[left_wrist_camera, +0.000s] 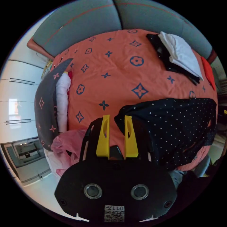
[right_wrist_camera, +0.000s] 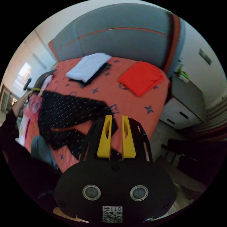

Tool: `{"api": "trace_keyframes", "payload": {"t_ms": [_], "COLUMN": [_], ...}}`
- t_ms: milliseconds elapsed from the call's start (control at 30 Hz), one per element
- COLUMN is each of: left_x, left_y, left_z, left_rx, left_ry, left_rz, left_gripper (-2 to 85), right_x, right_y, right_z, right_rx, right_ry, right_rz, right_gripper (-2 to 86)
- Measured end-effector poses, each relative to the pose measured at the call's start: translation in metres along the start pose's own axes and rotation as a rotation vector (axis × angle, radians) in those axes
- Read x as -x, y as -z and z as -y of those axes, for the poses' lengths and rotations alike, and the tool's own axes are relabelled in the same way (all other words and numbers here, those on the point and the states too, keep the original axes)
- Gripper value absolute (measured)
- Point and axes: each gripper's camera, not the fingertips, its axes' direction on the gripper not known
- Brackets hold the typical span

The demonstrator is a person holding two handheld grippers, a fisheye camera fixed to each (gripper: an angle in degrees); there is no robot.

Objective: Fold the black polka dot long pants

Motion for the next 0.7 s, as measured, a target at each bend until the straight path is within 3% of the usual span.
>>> {"api": "trace_keyframes", "payload": {"t_ms": [67, 167, 267, 400, 567, 700], "left_x": [-0.002, 0.014, 0.032, 0.024, 0.016, 0.022], "left_y": [0.009, -0.002, 0.001, 0.009, -0.012, -0.037], "left_z": [-0.008, -0.009, -0.013, -0.009, 0.016, 0.044], "left_rx": [-0.034, 0.092, 0.055, -0.048, -0.053, -0.090], "left_ry": [-0.035, 0.012, 0.072, -0.047, -0.118, -0.028], "left_rz": [0.055, 0.150, 0.097, 0.009, -0.128, -0.114], "left_gripper": [5.3, 3.3, 1.7, 0.9, 0.5, 0.3], "right_x": [0.020, 0.027, 0.016, 0.007, -0.024, -0.073], "right_y": [-0.017, -0.060, -0.085, -0.092, -0.055, -0.037], "right_z": [-0.012, -0.020, -0.012, 0.006, 0.030, 0.070], "right_rx": [0.056, 0.167, 0.148, 0.178, 0.226, 0.223], "right_ry": [0.078, 0.102, 0.019, 0.063, 0.137, 0.088], "right_rz": [-0.051, -0.135, -0.050, 0.017, -0.258, -0.457], "right_gripper": [7.2, 8.5, 7.9, 2.5, 1.1, 0.9]}}
